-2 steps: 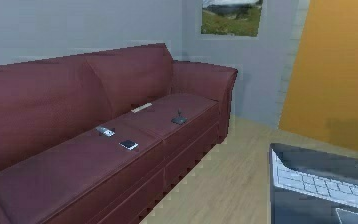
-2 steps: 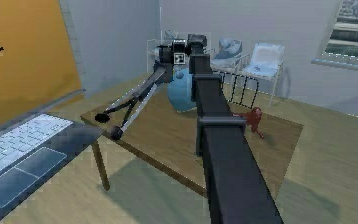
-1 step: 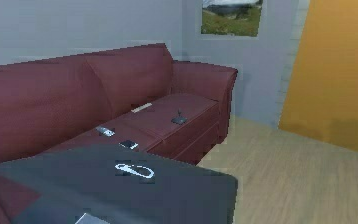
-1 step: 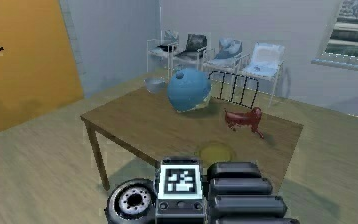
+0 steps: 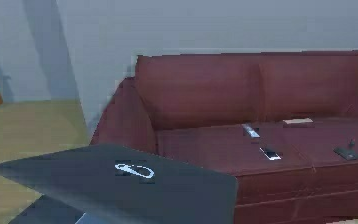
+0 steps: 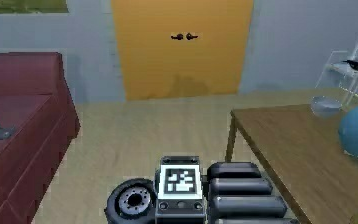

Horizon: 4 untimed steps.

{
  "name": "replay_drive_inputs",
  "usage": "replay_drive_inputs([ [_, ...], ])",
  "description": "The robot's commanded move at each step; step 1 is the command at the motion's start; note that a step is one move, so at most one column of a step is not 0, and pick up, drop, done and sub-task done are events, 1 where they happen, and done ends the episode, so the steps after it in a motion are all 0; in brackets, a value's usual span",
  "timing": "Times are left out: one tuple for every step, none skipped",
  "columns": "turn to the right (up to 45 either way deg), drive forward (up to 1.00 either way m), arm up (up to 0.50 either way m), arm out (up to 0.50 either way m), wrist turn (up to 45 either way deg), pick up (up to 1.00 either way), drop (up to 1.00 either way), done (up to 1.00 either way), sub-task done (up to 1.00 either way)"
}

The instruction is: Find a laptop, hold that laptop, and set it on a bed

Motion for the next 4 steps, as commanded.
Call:
replay_drive_inputs([
  [-45.0,0.00,0.00,0.00,0.0,0.00,0.00,0.00,0.00],
  [-33.0,0.00,0.00,0.00,0.0,0.00,0.00,0.00,0.00],
  [0.0,0.45,0.00,0.00,0.0,0.00,0.00,0.00,0.00],
  [18.0,0.00,0.00,0.00,0.0,0.00,0.00,0.00,0.00],
])
